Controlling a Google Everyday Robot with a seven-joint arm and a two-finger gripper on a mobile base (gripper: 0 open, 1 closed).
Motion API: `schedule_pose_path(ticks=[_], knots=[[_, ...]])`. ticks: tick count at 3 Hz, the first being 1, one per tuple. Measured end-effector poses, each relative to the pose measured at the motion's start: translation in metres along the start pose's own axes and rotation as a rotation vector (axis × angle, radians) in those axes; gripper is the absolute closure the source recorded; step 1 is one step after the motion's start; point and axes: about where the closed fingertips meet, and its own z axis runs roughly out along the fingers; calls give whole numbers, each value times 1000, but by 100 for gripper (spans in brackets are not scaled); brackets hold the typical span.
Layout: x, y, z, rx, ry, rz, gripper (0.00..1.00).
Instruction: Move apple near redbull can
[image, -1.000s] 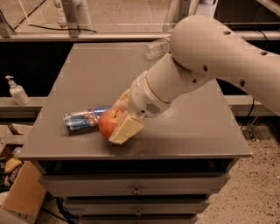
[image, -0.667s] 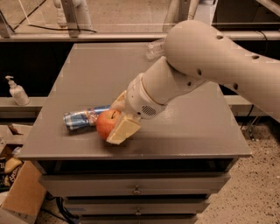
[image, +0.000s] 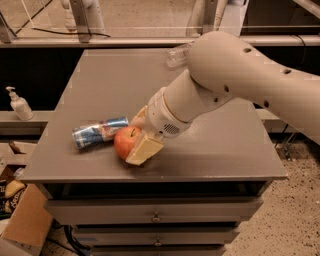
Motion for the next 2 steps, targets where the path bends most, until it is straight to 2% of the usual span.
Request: schedule_pose_path(ticks=[1,2], knots=[[5,-1,-1,7,-6,-8,100],[4,-4,-12,26,-34,-53,69]])
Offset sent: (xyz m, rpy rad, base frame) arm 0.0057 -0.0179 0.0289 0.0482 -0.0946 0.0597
